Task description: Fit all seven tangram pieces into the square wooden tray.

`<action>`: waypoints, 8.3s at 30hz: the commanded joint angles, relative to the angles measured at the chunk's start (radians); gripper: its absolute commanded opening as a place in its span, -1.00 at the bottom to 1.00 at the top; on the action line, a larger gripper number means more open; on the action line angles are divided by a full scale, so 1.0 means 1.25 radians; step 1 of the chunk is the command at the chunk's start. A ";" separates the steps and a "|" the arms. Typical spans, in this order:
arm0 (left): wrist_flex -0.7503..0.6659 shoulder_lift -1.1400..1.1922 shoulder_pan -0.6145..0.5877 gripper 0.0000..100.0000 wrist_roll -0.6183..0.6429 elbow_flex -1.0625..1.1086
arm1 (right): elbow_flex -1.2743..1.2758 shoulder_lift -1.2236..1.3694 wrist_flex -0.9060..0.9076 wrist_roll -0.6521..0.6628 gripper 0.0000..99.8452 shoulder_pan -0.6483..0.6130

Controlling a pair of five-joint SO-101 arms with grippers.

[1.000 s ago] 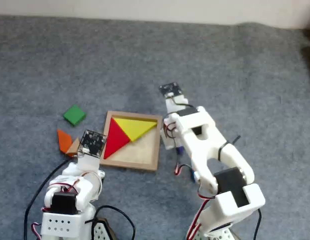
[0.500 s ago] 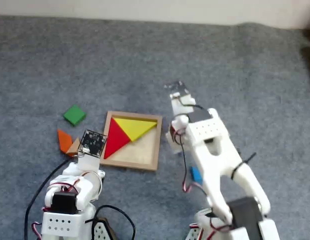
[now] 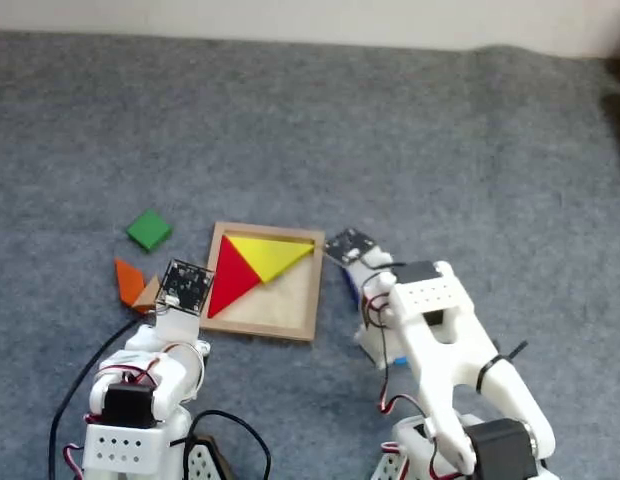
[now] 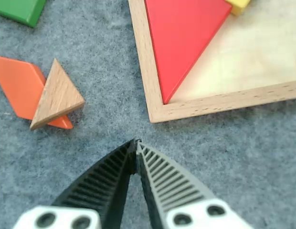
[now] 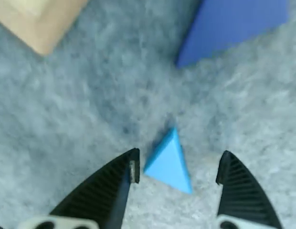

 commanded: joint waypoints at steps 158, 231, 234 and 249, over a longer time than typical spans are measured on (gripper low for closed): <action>0.002 -0.034 -0.012 -0.99 0.006 0.017 | -0.677 0.495 -0.047 -0.412 -0.99 -0.220; 0.002 -0.035 -0.104 -0.99 0.005 -0.098 | 0.607 -1.184 0.053 -0.415 -0.98 0.234; -0.036 -0.034 -0.159 -0.99 0.005 -0.225 | 0.663 -1.184 0.002 -0.417 -0.98 0.235; 0.009 0.137 -0.224 -0.99 -0.220 -0.559 | 0.687 -1.184 0.003 -0.419 -0.98 0.236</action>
